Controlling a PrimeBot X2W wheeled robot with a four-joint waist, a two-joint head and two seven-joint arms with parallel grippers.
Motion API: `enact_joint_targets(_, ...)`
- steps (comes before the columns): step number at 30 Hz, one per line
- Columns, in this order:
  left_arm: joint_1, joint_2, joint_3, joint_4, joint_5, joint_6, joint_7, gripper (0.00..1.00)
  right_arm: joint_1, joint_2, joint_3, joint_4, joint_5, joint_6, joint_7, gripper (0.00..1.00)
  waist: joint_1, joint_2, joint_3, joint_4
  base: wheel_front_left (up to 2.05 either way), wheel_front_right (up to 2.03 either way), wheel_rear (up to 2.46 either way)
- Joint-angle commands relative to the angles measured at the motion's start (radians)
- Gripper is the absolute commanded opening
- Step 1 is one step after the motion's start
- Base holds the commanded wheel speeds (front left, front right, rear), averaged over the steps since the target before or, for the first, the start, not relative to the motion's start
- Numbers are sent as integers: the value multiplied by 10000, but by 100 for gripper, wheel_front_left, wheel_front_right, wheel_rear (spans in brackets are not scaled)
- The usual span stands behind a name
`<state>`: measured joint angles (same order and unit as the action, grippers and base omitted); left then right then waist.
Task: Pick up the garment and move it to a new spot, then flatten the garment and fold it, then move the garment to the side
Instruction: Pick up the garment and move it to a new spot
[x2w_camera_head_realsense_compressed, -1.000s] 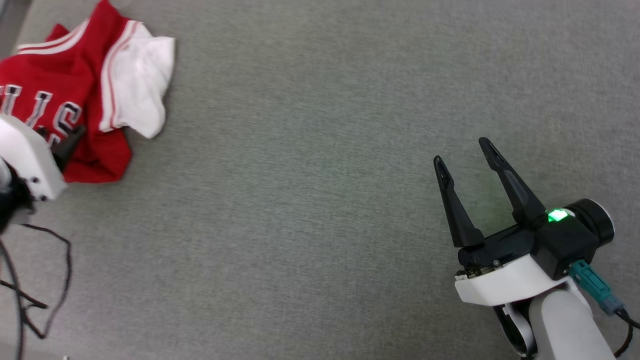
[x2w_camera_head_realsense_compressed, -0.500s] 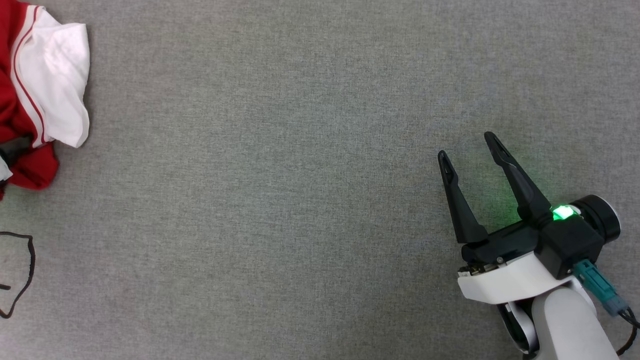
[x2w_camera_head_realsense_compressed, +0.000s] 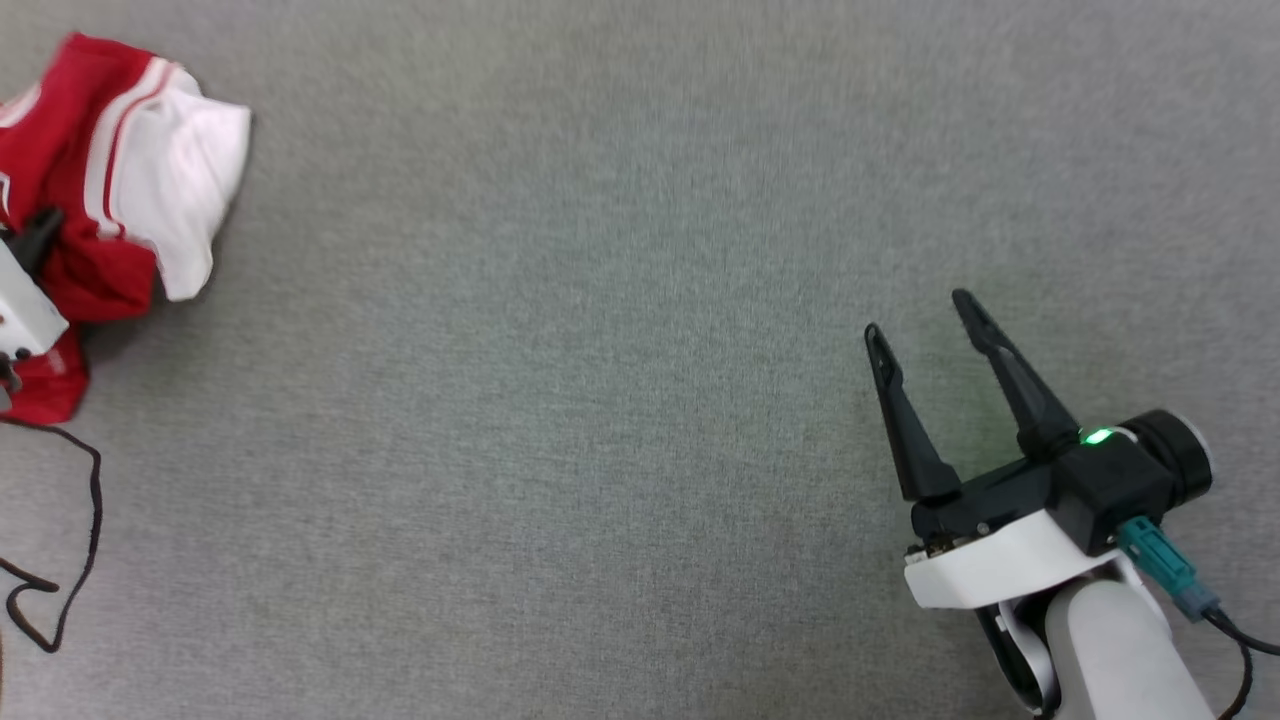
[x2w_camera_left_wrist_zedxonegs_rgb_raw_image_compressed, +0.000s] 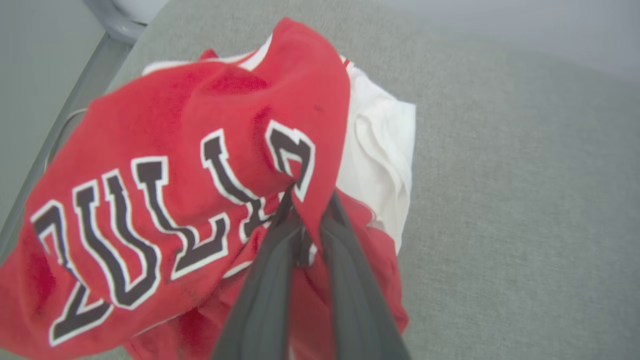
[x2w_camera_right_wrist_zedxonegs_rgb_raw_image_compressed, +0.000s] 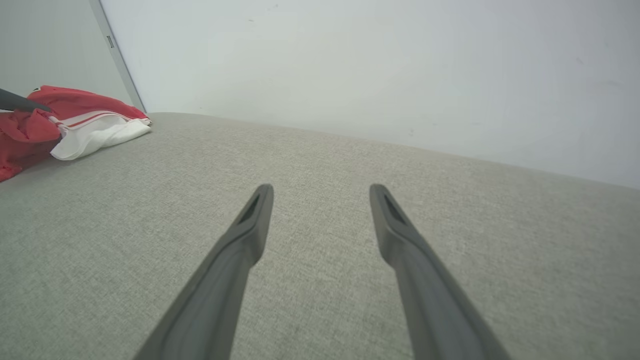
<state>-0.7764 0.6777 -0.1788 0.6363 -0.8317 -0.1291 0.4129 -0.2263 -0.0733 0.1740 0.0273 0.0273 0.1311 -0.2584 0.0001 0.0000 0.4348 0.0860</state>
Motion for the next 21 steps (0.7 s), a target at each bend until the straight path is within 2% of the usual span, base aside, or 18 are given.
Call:
enact_joint_targets(1, -51, 63, -95, -169, -2, -16, -315, 0, 130, 60, -16, 95, 100, -7, -43, 100, -1, 0, -681, 18, 0, 0, 0)
enact_joint_targets(5, -13, 199, -361, -718, -69, -16, -1218, 0, 335, 138, -108, 369, 215, -7, -66, 100, -1, 0, -1467, -53, 0, 0, 0)
enact_joint_targets(11, -134, 272, -814, -1918, 212, -8, -1717, 0, 673, 221, -310, 530, 399, -7, -70, 100, -1, 0, -2454, -282, 0, 0, 0)
enact_joint_targets(14, -293, 46, -1073, -2683, 481, 302, -1589, 0, 816, 237, -394, 552, 493, -7, -69, 100, -1, 0, -2831, -454, 0, 0, 0)
enact_joint_targets(19, -297, -571, -1608, -4187, 750, 1071, -1030, 0, 979, 240, -542, 461, 830, -7, -69, 100, -1, 0, -3178, -860, 0, 0, 0)
enact_joint_targets(21, -280, -701, -1704, -4478, 776, 1174, -940, 0, 991, 241, -582, 440, 885, -7, -67, 100, -1, 0, -3190, -971, 0, 0, 0)
